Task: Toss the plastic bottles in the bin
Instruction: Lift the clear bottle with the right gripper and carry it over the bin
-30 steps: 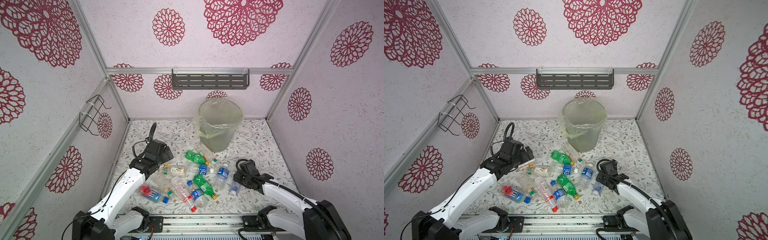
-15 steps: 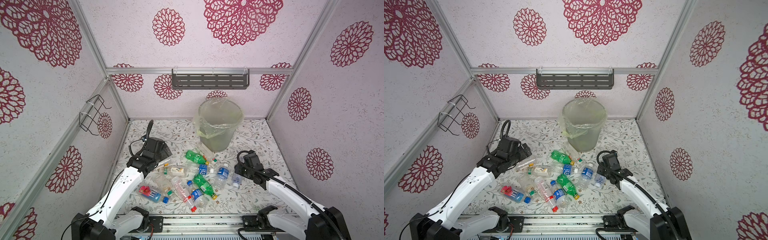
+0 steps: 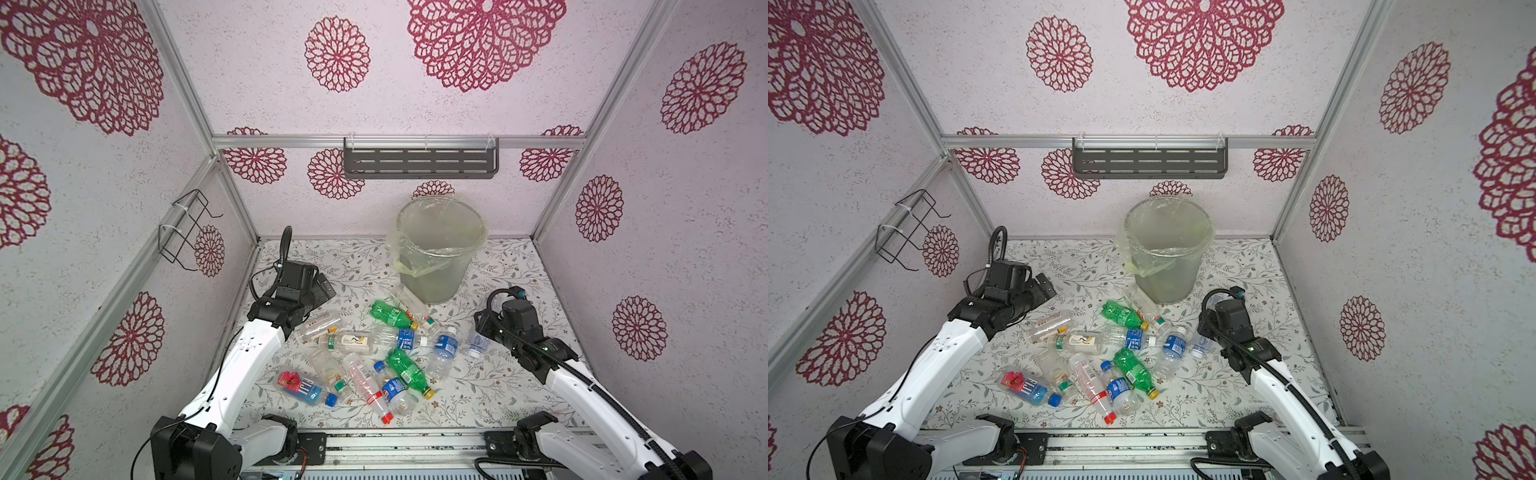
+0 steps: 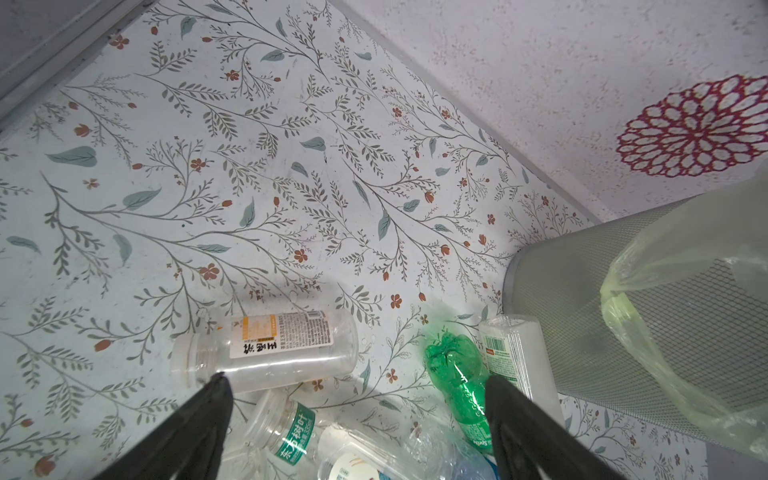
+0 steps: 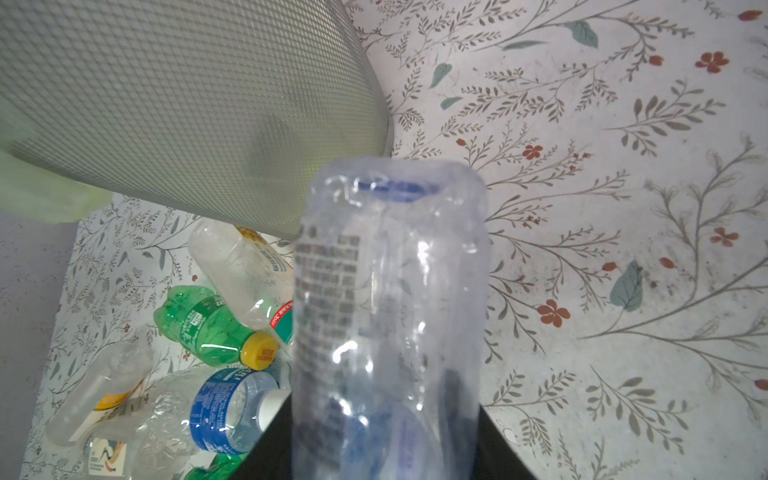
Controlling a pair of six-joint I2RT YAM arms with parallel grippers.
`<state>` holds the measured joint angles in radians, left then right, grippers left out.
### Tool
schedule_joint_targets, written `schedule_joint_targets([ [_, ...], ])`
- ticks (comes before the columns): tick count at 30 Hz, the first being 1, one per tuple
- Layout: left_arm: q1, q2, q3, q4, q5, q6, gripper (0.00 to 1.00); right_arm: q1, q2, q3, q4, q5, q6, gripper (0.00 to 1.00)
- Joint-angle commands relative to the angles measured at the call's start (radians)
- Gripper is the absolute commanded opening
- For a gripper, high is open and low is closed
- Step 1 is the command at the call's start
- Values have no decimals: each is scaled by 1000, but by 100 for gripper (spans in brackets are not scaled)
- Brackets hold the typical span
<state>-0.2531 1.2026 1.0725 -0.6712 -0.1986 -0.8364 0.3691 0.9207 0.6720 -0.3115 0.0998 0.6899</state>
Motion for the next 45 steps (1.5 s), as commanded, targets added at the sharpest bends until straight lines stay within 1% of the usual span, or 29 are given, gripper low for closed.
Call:
schedule_joint_targets([
  [1,15,4,0,17,27,18,97,-2,-2,87,31,-4,-19,47],
  [3,25,3,-15,31,35,22,97,-3,8,129,12,-3,-40,47],
  [7,54,11,-25,44,60,37,97,-4,16,249,-58,55,-105,47],
  [11,69,15,-23,47,63,55,97,-6,27,337,-83,64,-118,47],
  [16,87,14,-38,53,82,59,97,-7,58,433,-85,39,-106,47],
  [24,101,8,-51,55,104,60,97,-9,105,527,-32,7,-89,47],
  [34,106,-8,-56,53,113,53,97,-21,221,698,-5,-38,-86,47],
  [39,109,-18,-61,53,114,53,97,-30,224,711,15,-40,-80,47],
  [45,115,-21,-66,55,117,52,97,-39,159,645,24,-34,-51,47],
])
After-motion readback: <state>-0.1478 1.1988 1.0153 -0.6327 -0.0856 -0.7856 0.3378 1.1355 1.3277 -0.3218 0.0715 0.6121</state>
